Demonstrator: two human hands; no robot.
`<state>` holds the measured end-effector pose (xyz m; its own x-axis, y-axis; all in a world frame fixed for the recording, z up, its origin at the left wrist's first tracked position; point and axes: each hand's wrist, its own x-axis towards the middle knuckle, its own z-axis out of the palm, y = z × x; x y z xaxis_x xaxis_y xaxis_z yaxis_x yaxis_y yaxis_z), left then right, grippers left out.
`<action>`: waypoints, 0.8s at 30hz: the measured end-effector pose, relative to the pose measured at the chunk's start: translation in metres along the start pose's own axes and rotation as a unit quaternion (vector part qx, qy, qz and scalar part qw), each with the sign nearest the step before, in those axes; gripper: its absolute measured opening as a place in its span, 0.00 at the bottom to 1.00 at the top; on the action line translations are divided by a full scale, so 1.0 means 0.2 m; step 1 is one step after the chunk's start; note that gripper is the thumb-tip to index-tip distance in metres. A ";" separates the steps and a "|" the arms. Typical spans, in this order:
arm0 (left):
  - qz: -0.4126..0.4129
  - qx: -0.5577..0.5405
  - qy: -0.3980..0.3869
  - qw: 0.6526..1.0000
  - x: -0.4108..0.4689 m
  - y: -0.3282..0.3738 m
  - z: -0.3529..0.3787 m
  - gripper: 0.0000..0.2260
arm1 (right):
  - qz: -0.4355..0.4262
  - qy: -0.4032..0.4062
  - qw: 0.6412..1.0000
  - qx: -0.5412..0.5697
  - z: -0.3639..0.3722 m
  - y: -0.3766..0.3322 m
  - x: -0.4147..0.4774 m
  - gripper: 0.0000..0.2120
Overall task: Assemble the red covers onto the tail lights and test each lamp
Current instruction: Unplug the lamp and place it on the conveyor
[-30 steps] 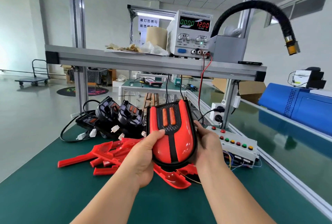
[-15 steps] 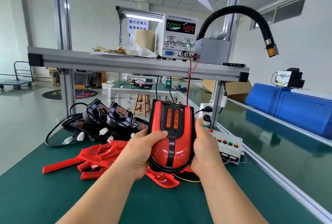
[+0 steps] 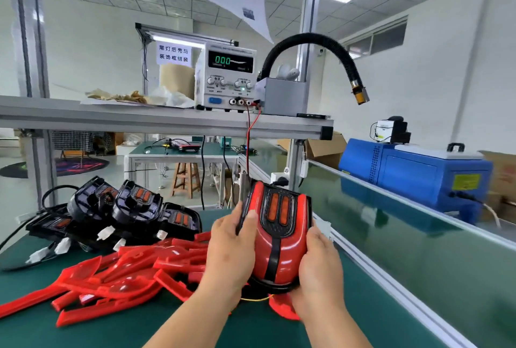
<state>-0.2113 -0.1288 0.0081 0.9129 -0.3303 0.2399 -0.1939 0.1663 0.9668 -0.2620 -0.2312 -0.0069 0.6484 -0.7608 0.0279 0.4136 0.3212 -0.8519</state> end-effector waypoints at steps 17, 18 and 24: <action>-0.235 -0.119 -0.162 0.951 0.46 0.13 1.08 0.12 | 0.062 0.141 0.988 0.017 -0.56 -0.85 0.54 0.09; -0.240 -0.119 -0.163 0.950 0.50 0.14 1.12 0.11 | 0.067 0.142 0.987 0.025 -0.57 -0.88 0.58 0.09; -0.262 -0.098 -0.161 0.947 0.63 0.18 1.22 0.06 | 0.078 0.126 0.989 0.014 -0.57 -0.95 0.76 0.10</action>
<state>-0.1901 -0.3923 0.0941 0.7031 -0.6751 -0.2233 0.3539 0.0597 0.9334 -0.3157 -0.4722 0.0997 0.5271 -0.8159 -0.2377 0.3410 0.4593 -0.8202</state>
